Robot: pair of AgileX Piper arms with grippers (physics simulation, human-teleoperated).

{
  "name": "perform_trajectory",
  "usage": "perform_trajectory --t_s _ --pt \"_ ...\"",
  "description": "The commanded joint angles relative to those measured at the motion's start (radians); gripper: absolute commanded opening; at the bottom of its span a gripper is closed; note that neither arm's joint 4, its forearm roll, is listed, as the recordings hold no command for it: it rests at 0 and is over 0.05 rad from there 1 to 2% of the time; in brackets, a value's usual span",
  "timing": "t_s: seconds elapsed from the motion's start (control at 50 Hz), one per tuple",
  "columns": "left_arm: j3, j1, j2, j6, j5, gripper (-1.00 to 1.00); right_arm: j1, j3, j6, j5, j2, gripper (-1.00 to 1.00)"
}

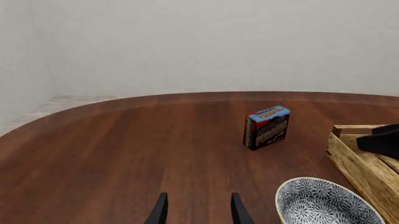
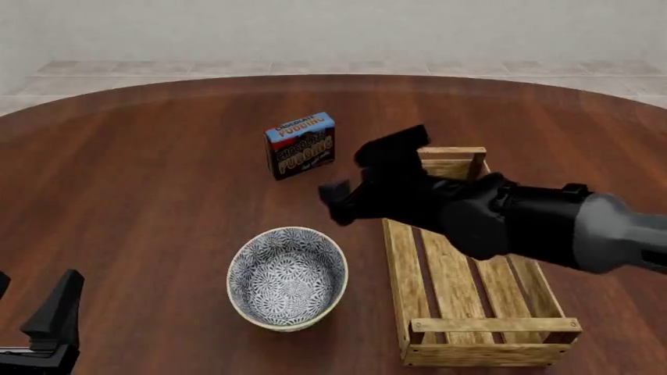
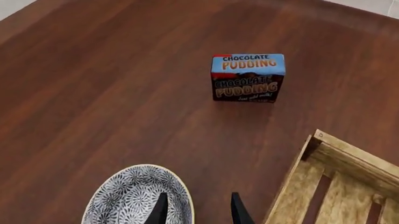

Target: Pick up the bowl on the left and put it in the tray.

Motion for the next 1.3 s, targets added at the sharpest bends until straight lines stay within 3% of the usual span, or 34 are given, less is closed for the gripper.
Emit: perform_trajectory --t_s 0.02,0.58,0.78,1.3 --pt "0.0 0.0 0.0 0.0 0.0 1.0 0.003 -0.022 0.014 -0.025 0.093 1.0" --pt "0.0 0.0 0.0 0.0 0.0 1.0 0.049 -0.075 0.017 -0.002 0.197 1.0" --pt "0.0 0.0 0.0 0.0 0.0 1.0 0.066 -0.084 0.074 -0.027 0.265 1.0" --pt "0.0 0.0 0.0 0.0 0.0 1.0 0.048 -0.118 0.121 -0.057 0.422 1.0"
